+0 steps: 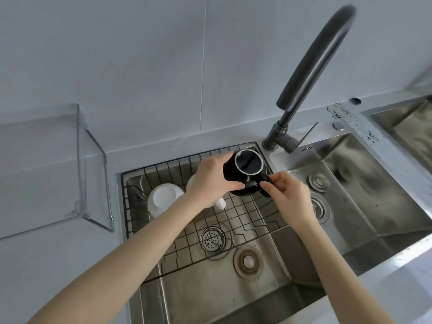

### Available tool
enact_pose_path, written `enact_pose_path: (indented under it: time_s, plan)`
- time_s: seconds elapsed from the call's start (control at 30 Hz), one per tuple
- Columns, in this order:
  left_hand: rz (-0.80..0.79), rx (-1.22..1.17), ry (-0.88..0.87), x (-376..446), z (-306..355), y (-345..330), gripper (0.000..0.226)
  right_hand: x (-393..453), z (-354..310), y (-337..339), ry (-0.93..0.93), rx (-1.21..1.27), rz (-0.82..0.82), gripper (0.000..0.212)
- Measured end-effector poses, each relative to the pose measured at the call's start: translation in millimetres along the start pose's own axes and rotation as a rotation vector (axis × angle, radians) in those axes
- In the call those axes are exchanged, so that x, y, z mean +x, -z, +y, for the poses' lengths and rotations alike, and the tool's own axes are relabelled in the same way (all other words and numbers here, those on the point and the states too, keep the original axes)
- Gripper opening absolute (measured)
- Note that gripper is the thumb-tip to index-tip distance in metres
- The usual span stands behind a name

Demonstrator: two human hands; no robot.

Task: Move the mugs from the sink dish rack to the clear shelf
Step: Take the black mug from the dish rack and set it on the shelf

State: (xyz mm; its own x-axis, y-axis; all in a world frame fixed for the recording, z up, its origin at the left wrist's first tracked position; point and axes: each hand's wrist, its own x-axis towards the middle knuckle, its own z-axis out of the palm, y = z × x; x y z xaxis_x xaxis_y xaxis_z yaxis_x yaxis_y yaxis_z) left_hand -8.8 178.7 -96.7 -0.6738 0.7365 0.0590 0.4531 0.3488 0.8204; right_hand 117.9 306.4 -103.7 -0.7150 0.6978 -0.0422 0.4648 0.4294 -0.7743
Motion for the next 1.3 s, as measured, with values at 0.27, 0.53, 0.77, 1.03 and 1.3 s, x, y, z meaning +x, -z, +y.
enact_pose_path:
  time_s: [0.27, 0.53, 0.77, 1.03, 1.3]
  plan:
    - [0.336, -0.063, -0.013, -33.2, 13.7, 90.0, 0.072, 0.2, -98.1, -1.4, 0.245, 0.110, -0.104, 0.004]
    - [0.602, -0.142, 0.043, -79.5, 3.5, 168.5, 0.075, -0.7, -186.4, -42.4, 0.453, 0.187, -0.268, 0.005]
    - [0.788, -0.161, 0.134, -120.2, -32.5, 235.0, 0.069, -4.3, -254.7, -113.9, 0.579, 0.171, -0.424, 0.011]
    - [0.901, -0.143, 0.228, -126.0, -76.6, 263.1, 0.048, 10.6, -287.7, -183.9, 0.560, 0.165, -0.571, 0.009]
    - [0.937, -0.194, 0.298, -111.1, -107.5, 251.2, 0.056, 31.9, -283.4, -211.2, 0.518, 0.163, -0.651, 0.007]
